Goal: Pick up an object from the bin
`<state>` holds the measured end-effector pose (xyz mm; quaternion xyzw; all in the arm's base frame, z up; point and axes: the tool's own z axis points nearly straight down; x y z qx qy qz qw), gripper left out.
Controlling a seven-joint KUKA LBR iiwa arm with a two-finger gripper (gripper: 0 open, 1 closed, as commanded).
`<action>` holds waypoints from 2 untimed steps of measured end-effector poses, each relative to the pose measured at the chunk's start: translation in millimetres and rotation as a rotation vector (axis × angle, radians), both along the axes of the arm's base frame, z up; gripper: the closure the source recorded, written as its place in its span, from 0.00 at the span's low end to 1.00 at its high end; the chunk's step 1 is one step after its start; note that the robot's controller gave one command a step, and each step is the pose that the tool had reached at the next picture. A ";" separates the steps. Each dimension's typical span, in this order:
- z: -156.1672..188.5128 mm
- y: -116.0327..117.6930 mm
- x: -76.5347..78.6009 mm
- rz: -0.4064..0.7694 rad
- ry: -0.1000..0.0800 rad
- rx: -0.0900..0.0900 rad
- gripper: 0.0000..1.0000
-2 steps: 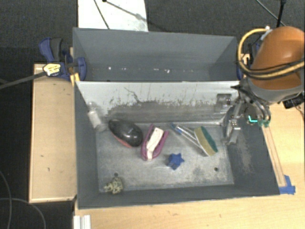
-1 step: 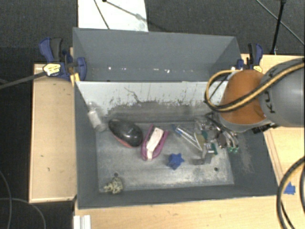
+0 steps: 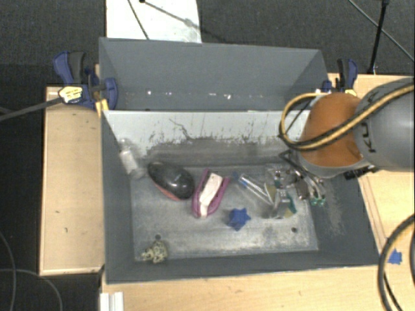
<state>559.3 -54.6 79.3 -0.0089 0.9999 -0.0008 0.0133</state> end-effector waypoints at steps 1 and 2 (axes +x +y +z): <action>129.3 -5.4 -7.9 -0.008 0.015 0.001 1.00; 124.7 -5.1 -9.6 -0.006 0.023 0.001 0.00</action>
Offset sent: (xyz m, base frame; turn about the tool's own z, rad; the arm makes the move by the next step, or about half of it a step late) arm -0.0106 -0.0053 0.1240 0.0135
